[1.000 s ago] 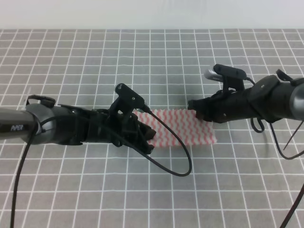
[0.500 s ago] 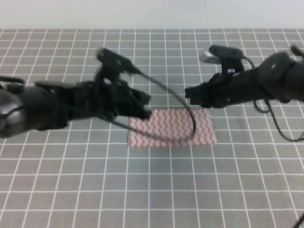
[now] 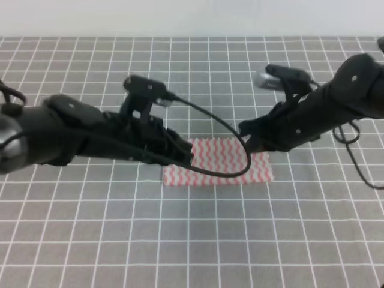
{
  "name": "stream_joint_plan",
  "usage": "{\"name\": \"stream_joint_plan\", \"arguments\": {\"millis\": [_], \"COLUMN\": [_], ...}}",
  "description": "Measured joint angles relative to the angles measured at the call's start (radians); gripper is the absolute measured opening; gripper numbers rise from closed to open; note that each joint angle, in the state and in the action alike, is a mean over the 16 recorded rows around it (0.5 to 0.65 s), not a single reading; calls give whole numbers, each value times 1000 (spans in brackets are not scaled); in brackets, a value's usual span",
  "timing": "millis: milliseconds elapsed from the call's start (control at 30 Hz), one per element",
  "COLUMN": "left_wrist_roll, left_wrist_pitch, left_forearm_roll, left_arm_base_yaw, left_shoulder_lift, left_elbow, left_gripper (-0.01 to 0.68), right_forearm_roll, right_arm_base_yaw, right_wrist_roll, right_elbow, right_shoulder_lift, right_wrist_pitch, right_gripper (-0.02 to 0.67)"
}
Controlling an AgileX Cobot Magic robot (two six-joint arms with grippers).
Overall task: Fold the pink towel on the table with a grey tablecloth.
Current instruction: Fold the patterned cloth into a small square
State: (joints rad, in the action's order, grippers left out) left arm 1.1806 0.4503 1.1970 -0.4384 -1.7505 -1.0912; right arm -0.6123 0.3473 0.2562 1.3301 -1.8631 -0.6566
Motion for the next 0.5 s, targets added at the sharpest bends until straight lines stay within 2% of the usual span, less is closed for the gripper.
{"name": "stream_joint_plan", "arguments": {"millis": [500], "left_wrist_roll": [-8], "left_wrist_pitch": [-14], "left_forearm_roll": [-36], "left_arm_base_yaw": [0], "left_shoulder_lift": [-148], "left_elbow": [-1], "left_gripper": [-2], "right_forearm_roll": [-6], "right_arm_base_yaw": [0], "right_wrist_roll": [-12], "right_elbow": [0], "right_shoulder_lift": [-104], "right_wrist_pitch": [3], "right_gripper": [-15]}}
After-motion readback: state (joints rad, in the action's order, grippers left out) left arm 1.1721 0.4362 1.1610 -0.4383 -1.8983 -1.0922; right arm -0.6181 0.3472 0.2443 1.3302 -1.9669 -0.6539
